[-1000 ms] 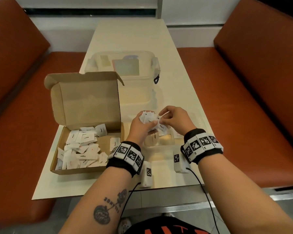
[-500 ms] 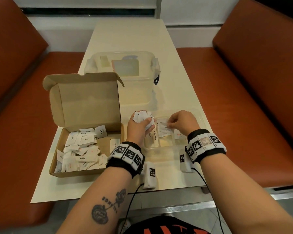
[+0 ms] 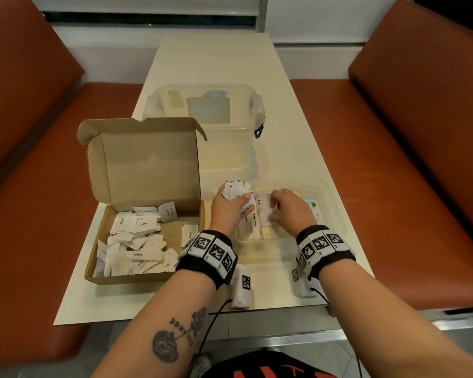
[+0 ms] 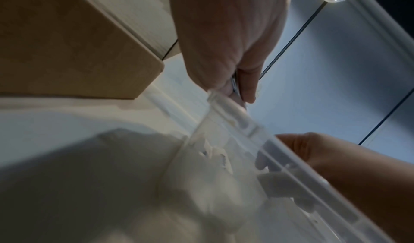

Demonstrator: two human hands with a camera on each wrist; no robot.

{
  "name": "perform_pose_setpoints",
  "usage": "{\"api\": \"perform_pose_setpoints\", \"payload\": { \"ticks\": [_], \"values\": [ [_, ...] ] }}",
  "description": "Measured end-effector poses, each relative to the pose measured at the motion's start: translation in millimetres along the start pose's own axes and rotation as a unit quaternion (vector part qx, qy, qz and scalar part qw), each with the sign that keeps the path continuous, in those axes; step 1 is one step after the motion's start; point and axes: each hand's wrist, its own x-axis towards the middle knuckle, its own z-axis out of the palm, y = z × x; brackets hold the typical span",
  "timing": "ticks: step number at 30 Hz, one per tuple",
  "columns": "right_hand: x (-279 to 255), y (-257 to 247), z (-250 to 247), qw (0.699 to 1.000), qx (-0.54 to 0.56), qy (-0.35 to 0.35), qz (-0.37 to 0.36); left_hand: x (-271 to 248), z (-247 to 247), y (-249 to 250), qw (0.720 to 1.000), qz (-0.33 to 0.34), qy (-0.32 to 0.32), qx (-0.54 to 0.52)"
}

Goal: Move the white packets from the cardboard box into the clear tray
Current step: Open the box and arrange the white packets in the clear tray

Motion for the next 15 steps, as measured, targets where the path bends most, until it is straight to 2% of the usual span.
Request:
{"api": "perform_pose_setpoints", "payload": {
  "ticks": [10,13,15],
  "values": [
    [1.1,1.4,7.3,1.0,-0.025,-0.002,-0.002,0.2,1.0,1.3,1.0,-0.009,-0.009,0.005],
    [-0.2,-0.6,5.5,1.0,0.013,0.009,0.008,-0.7,0.3,2.5,1.0,-0.011,-0.027,0.011],
    [-2.3,-5.5,1.0,0.994,0.088,0.06,0.007,-1.2,-0.7,3.3,0.999,-0.008,-0.041,0.018]
  ]
}}
